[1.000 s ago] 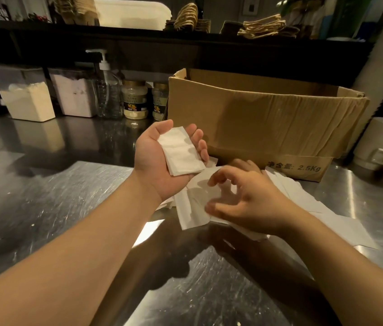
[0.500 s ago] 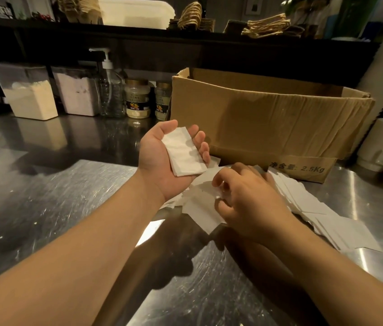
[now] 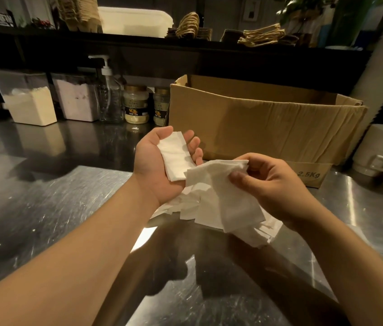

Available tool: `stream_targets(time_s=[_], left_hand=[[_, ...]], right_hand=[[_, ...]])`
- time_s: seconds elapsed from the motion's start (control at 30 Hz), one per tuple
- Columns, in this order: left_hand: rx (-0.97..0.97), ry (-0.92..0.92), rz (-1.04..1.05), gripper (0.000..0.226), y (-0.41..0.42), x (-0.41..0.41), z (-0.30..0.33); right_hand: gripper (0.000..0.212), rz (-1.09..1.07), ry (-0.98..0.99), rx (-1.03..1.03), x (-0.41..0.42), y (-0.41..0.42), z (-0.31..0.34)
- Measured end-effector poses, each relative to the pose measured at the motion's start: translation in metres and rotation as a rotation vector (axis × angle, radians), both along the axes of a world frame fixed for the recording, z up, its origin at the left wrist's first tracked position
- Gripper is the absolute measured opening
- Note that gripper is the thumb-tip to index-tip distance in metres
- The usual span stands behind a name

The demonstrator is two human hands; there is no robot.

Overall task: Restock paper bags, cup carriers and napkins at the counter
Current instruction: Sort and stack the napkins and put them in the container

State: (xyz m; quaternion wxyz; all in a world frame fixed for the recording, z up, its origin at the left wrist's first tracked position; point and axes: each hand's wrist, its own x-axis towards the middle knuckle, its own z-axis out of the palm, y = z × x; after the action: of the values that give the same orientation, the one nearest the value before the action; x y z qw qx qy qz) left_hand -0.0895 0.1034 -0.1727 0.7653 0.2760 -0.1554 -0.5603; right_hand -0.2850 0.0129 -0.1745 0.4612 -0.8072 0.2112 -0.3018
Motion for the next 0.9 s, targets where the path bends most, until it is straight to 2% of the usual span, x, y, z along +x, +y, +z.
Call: stream_targets(time_s=[0.1, 0.23, 0.33, 0.47, 0.53, 0.6, 0.7, 0.9], left_hand=[[0.065, -0.07, 0.03, 0.04, 0.001, -0.002, 0.002], [0.183, -0.256, -0.195, 0.062, 0.002, -0.004, 0.001], [0.268, -0.408, -0.297, 0.054, 0.002, -0.01, 0.002], [0.369, -0.616, -0.4, 0.058, 0.002, -0.014, -0.002], [0.38, -0.647, -0.469, 0.053, 0.002, -0.016, -0.005], [0.352, -0.637, -0.559, 0.045, 0.003, -0.019, -0.005], [0.287, -0.644, -0.662, 0.055, 0.004, -0.021, -0.006], [0.334, -0.73, -0.519, 0.065, 0.008, -0.023, -0.007]], right_hand=[[0.023, 0.104, -0.053, 0.137, -0.005, -0.002, 0.004], [0.021, 0.204, -0.093, 0.284, -0.008, -0.004, 0.007], [0.014, 0.185, -0.02, 0.165, -0.009, -0.006, 0.007], [0.033, 0.136, 0.133, 0.006, -0.008, -0.006, 0.006], [0.034, 0.101, 0.188, -0.082, -0.007, -0.004, 0.005], [0.026, 0.077, 0.192, -0.158, -0.006, -0.003, 0.003], [0.021, 0.034, 0.157, -0.221, -0.004, -0.002, -0.001], [0.023, 0.008, 0.097, -0.288, 0.0, -0.007, -0.006]])
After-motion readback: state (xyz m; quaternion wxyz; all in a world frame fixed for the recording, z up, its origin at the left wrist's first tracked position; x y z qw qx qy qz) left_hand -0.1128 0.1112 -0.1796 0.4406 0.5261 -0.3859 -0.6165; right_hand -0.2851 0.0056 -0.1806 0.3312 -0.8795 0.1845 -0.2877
